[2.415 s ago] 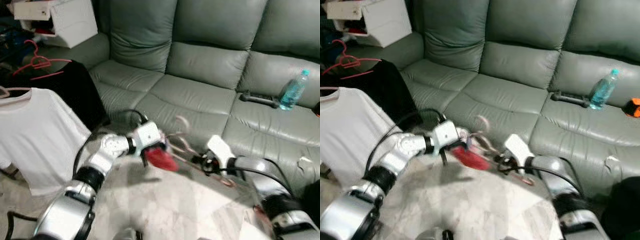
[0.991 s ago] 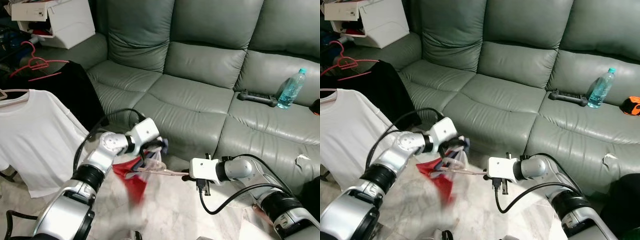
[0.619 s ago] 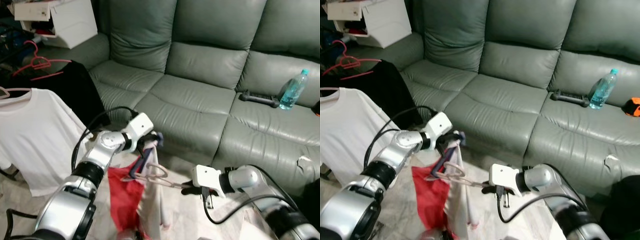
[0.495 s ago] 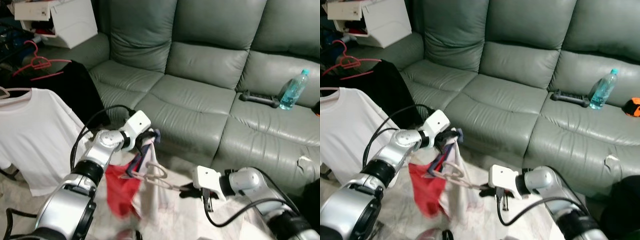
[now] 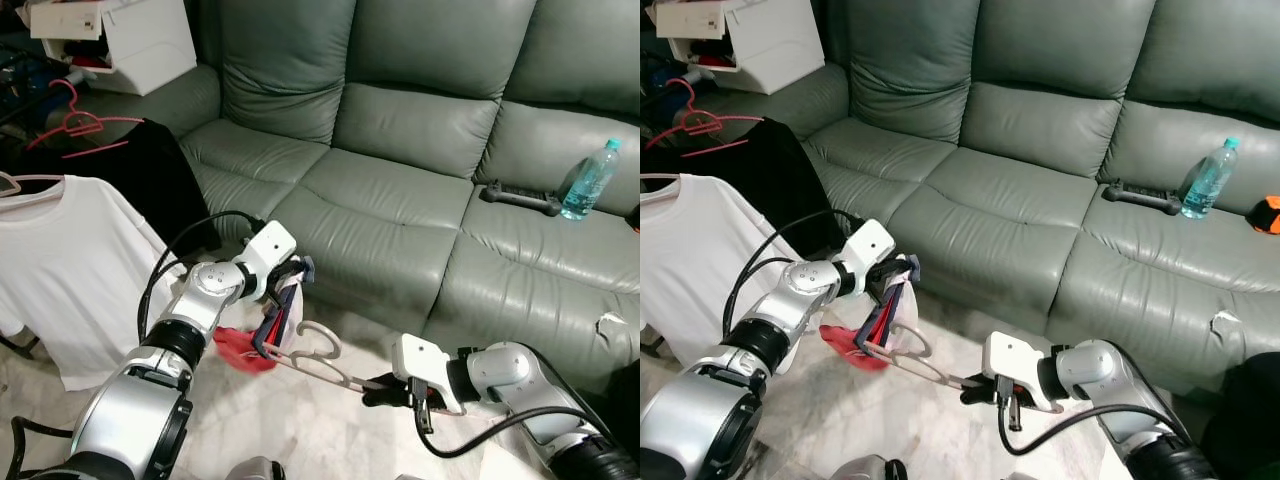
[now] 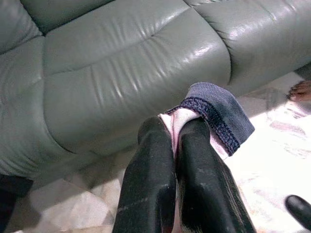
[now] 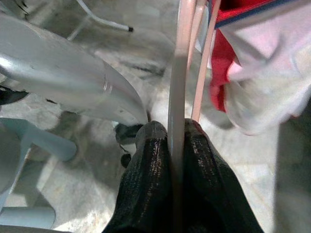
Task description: Hang hanger
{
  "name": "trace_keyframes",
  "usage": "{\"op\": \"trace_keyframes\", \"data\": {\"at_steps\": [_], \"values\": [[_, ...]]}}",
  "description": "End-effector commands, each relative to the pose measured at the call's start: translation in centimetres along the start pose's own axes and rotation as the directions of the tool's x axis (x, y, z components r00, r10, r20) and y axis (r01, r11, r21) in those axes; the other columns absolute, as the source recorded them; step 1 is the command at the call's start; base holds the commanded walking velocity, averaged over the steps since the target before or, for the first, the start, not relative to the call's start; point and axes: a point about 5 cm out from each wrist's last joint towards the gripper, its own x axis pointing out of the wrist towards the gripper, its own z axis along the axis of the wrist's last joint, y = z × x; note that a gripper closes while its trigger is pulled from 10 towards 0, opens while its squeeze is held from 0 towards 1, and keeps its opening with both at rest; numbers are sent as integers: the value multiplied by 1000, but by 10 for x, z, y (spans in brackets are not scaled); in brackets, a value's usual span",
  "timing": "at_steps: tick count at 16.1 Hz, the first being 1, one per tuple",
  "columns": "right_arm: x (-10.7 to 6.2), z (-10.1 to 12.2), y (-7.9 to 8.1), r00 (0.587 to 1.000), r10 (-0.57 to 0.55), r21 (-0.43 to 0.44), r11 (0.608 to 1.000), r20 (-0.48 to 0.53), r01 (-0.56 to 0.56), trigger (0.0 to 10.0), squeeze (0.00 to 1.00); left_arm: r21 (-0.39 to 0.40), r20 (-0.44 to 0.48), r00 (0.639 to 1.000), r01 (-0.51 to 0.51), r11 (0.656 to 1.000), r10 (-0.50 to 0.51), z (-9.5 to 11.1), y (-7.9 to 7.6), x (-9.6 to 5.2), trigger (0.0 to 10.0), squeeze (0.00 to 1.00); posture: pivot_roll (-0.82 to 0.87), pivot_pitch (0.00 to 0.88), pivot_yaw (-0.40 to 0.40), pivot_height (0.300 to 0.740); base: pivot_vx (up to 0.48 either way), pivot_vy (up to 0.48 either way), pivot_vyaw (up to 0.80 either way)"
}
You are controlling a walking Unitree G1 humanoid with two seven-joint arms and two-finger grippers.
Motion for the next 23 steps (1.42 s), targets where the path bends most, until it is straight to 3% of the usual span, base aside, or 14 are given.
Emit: {"op": "trace_keyframes", "data": {"at_steps": [1,2,3,5,8,11,12,13,14,15,17,18,20,23], "values": [[4,-5,3,1000,4,6,1000,-29,-4,10000,0,37,65,997,-54,998,52,20,13,-1,10000,0,-102,19,91,740,0,0,0],[2,-7,1,999,-26,25,999,-21,27,10000,0,33,69,995,-73,997,71,21,15,-2,10000,0,-101,20,91,740,0,0,0],[-3,-9,-4,991,-130,108,986,16,128,10000,0,22,89,987,-134,991,132,25,23,-4,10000,0,-101,20,91,740,0,0,0],[-11,-7,-15,964,-260,151,957,58,249,10000,0,11,81,969,-236,972,234,25,35,-9,10000,0,-101,20,91,740,0,0,0],[-23,-5,-21,933,-348,185,926,93,328,10000,0,11,34,947,-320,947,319,17,46,-15,10000,0,-109,21,96,740,0,0,0],[-33,-13,-24,897,-436,217,884,68,413,10000,0,-17,40,938,-344,939,344,19,47,-15,10000,0,-115,18,98,740,0,0,0],[-39,-16,-32,850,-524,220,837,60,500,10000,0,-26,51,938,-341,940,342,21,46,-14,10000,0,-115,18,98,740,0,0,0],[-50,-19,-48,752,-657,287,729,42,621,10000,0,-35,64,938,-338,941,339,25,45,-12,10000,0,-114,18,98,740,0,0,0],[-55,-20,-53,715,-698,294,691,34,660,10000,0,-35,66,938,-337,941,339,25,45,-11,10000,0,-114,18,98,740,0,0,0],[-64,-20,-62,650,-759,327,623,33,711,10000,0,-34,68,938,-338,940,340,26,44,-11,10000,0,-112,17,98,740,0,0,0],[-73,-17,-70,587,-809,341,562,33,754,10000,0,-44,98,936,-334,941,337,29,44,-11,10000,0,-113,17,96,740,0,0,0],[-74,-19,-74,562,-827,372,530,27,762,10000,0,-47,173,934,-310,950,314,38,42,-11,10000,0,-110,16,93,740,0,0,0],[-73,-19,-77,557,-830,390,522,27,758,10000,0,-24,280,920,-278,960,273,51,37,-10,10000,0,-109,16,91,740,0,0,0],[-63,-16,-75,608,-792,412,572,55,709,10000,0,129,386,905,-244,961,178,66,21,-7,10000,0,-108,16,87,740,0,0,0]]}}
